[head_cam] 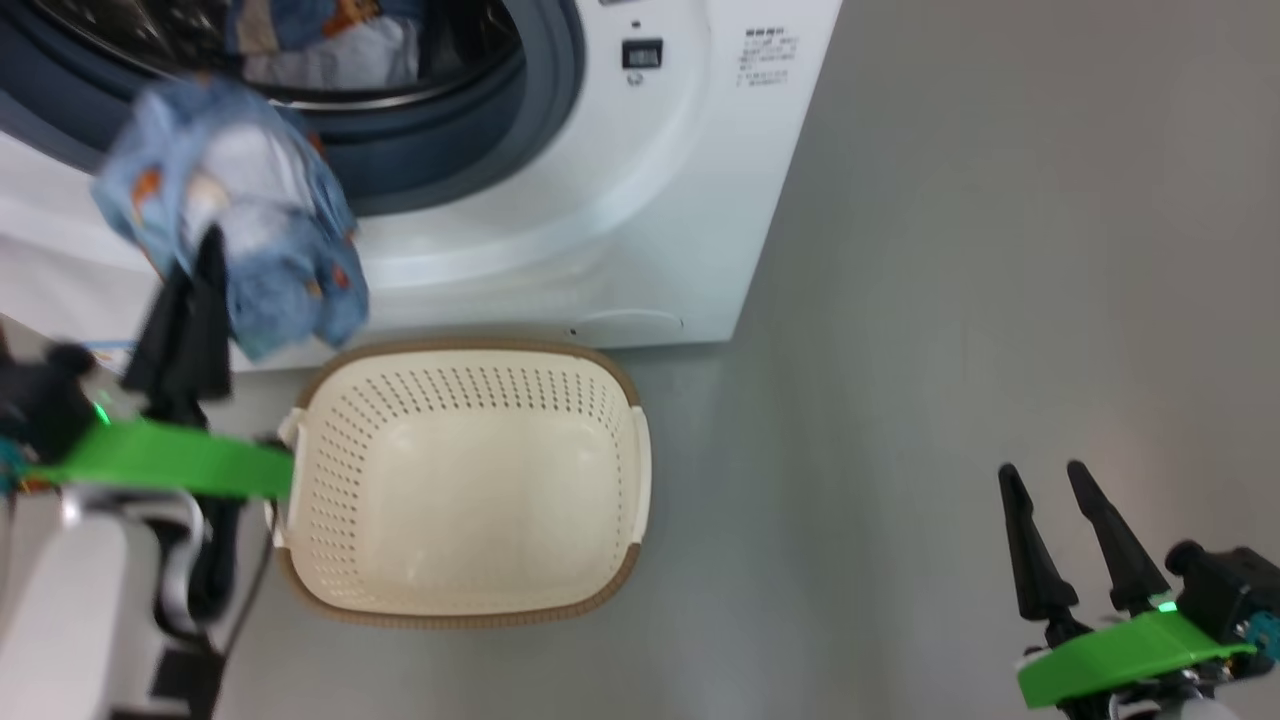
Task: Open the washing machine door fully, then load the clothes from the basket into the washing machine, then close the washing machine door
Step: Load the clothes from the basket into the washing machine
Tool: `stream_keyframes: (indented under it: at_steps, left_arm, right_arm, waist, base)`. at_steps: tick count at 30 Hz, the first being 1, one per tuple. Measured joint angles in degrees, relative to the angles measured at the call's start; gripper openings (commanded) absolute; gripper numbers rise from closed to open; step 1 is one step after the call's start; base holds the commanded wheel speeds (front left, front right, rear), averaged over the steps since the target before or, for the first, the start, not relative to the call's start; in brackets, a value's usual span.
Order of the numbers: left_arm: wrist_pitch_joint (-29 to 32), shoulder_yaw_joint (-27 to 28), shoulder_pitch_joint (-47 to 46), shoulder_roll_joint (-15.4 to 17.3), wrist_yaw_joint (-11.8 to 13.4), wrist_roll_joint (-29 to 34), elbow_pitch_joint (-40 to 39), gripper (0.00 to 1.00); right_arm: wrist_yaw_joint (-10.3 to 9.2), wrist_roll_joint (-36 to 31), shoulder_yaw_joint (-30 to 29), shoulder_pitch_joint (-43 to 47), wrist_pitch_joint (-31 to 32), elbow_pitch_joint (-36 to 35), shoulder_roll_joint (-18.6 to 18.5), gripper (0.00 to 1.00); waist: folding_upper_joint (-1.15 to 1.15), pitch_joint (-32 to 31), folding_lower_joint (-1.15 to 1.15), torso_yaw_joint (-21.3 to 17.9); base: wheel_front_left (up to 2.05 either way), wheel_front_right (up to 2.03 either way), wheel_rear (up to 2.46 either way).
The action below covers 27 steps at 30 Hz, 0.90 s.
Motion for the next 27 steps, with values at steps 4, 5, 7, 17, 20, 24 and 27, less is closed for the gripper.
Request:
stream_keyframes:
  at_steps: [4, 5, 7, 17, 20, 24, 27]
  left_arm:
    - [-0.01, -0.92, -7.01, 1.31, 0.0, -2.57, 5.39, 0.0]
    - [-0.01, -1.21, -8.38, 1.67, 0.0, -3.09, 6.93, 0.0]
    - [0.0, -1.55, -10.83, 2.74, 0.0, -3.64, 10.12, 0.0]
    - [0.0, -3.31, -22.75, 8.25, 0.0, -4.58, 21.58, 0.0]
    - [0.0, -3.85, -26.64, 8.82, 0.0, -4.71, 24.14, 0.0]
    - [-0.01, -3.31, -32.49, 10.9, 0.0, -3.68, 24.88, 0.0]
    - [-0.02, -1.02, -35.66, 11.43, 0.0, -1.87, 24.7, 0.0]
  right_arm:
    - [0.0, -0.75, 0.89, -2.24, 0.0, -0.04, 0.63, 1.0]
    - [0.0, -1.2, 1.27, -2.72, 0.0, -0.02, 0.85, 1.0]
    - [0.0, -1.41, 1.87, -3.61, 0.0, 0.0, 1.33, 1.0]
    - [0.0, -1.38, 4.3, -4.96, 0.0, 0.74, 3.01, 1.0]
    - [0.0, -1.37, 5.04, -5.73, 0.0, 0.67, 3.14, 1.0]
    - [0.0, -1.37, 5.8, -6.56, 0.0, 0.7, 3.67, 1.0]
    - [0.0, -1.36, 5.87, -6.82, 0.0, 0.67, 3.76, 1.0]
  waist:
    - [0.0, 2.73, 0.0, -0.8]
    - [0.0, 3.37, 0.0, -1.09]
    - [0.0, 4.51, 0.0, -1.86]
    - [0.0, 7.88, 0.0, -8.02]
    - [0.0, 8.76, 0.0, -9.71]
    - [0.0, 10.05, 0.0, -11.52]
    - [0.0, 10.85, 0.0, -12.68]
  base:
    - [0.0, 0.0, 0.0]
    - [0.0, 0.0, 0.0]
    - [0.0, 0.0, 0.0]
    - [0.0, 0.0, 0.0]
    - [0.0, 0.0, 0.0]
    - [0.0, 0.0, 0.0]
    - [0.0, 0.0, 0.0]
